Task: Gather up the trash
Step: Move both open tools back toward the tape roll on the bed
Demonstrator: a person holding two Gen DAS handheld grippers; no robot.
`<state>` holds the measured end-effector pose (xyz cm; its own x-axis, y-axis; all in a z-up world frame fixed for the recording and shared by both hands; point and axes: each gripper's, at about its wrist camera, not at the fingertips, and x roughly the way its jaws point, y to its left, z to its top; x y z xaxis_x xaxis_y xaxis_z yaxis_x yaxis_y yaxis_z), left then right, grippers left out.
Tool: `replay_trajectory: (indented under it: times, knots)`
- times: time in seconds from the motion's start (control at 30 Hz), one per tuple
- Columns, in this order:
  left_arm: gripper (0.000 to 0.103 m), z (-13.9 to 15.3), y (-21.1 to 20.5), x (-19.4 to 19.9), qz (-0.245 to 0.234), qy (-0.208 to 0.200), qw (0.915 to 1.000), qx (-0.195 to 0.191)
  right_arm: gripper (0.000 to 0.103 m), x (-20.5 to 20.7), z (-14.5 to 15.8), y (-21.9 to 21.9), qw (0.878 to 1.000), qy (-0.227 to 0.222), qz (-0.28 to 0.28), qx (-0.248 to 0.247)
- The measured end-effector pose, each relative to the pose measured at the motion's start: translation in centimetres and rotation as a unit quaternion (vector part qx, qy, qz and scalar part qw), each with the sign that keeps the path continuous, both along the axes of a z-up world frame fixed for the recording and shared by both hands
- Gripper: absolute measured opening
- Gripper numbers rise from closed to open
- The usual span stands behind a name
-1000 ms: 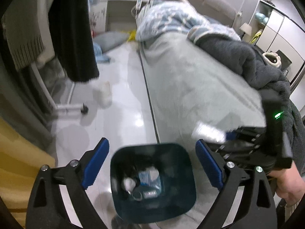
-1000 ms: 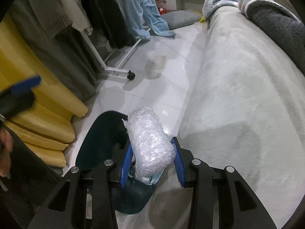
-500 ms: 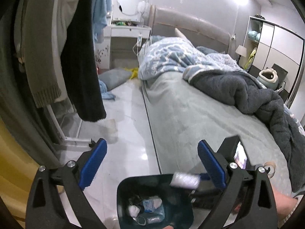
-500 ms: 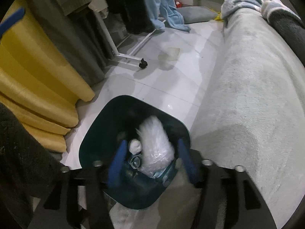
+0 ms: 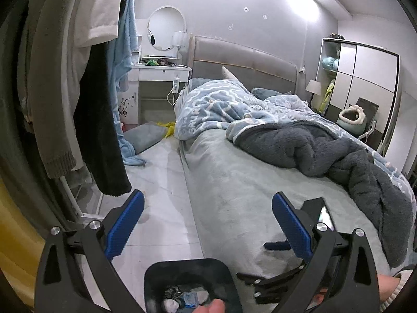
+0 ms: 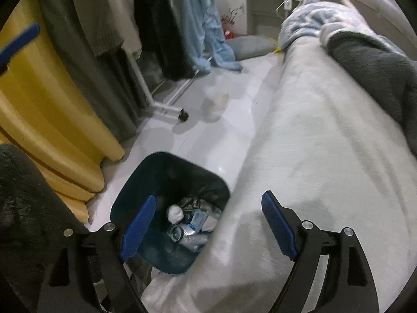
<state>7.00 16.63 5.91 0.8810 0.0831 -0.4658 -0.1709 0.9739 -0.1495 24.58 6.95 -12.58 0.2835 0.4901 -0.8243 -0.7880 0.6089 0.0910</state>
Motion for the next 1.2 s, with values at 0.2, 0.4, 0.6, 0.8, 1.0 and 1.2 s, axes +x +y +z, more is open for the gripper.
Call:
replay_trajectory:
  times: [0.2, 0.4, 0.6, 0.8, 1.0, 1.2]
  knots:
    - [0.1, 0.3, -1.9, -0.3, -0.016, 0.0, 0.9999, 0.003, 0.085, 0.0, 3.6, -4.0, 0.998, -0.035, -0.035, 0.037]
    - [0.1, -0.1, -4.6, -0.2, -0.044, 0.004, 0.9989, 0.015, 0.085, -0.9, 5.0, -8.9, 0.995, -0.061, -0.063, 0.05]
    - [0.1, -1.1, -6.7, 0.5, -0.065, 0.013, 0.9977, 0.012, 0.085, -2.1, 5.0, -12.8, 0.992, -0.087, -0.084, 0.041]
    - [0.1, -1.6, -9.3, 1.3, -0.086, 0.019, 0.9961, 0.008, 0.085, -3.0, 4.4, -16.0, 0.989, -0.094, -0.104, 0.038]
    - [0.1, -2.0, -11.6, 2.0, -0.105, 0.025, 0.9941, 0.009, 0.085, -2.8, 4.1, -18.5, 0.987, -0.091, -0.125, 0.04]
    - [0.1, -2.6, -12.9, 2.8, -0.116, 0.037, 0.9925, 0.006, 0.085, -2.9, 3.7, -20.5, 0.986, -0.09, -0.136, 0.036]
